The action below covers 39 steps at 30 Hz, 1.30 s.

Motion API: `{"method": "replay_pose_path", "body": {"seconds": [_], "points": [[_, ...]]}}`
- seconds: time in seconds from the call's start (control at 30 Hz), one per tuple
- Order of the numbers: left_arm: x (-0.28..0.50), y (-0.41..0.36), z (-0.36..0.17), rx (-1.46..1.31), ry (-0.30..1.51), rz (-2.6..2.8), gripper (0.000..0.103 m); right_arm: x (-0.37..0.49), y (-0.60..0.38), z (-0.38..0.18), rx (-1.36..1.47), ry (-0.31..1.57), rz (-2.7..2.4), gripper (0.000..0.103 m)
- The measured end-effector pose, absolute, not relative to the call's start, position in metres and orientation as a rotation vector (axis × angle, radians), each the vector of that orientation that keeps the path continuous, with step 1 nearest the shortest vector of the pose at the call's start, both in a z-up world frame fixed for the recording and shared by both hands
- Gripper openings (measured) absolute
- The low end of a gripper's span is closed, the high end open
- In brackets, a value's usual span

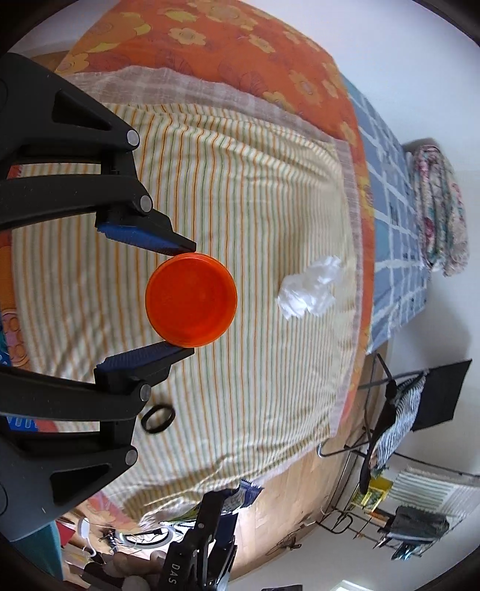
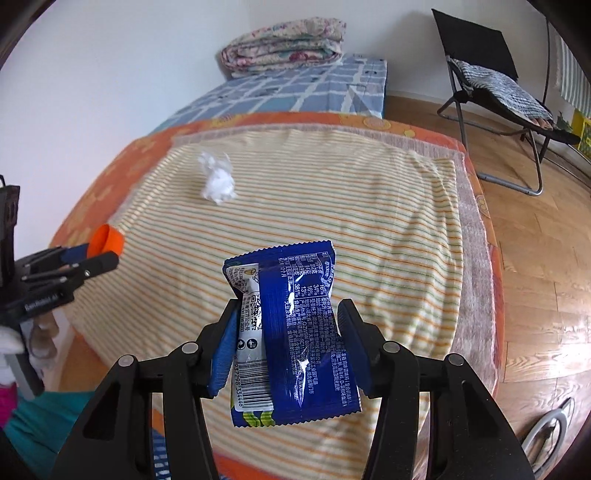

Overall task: Collect trash
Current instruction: 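Carry the orange cap and blue wrapper over the blue basket with both tools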

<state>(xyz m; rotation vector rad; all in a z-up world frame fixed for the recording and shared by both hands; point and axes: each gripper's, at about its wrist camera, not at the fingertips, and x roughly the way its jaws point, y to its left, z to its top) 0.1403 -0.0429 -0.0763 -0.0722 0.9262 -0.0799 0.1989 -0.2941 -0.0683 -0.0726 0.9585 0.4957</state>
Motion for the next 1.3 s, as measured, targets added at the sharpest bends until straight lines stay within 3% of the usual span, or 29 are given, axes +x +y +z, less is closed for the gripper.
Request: {"method": "replay_pose_path", "body": {"seconds": [0.5, 1.3], "points": [[0.071, -0.063, -0.044, -0.014, 0.852, -0.158, 0.048, 0.126, -0.274, -0.041, -0.061, 0.901, 0.563, 0.052], [-0.029, -0.073, -0.088, -0.016, 0.954, -0.226, 0.048, 0.028, -0.254, -0.075, -0.064, 0.966, 0.681, 0.052]]}}
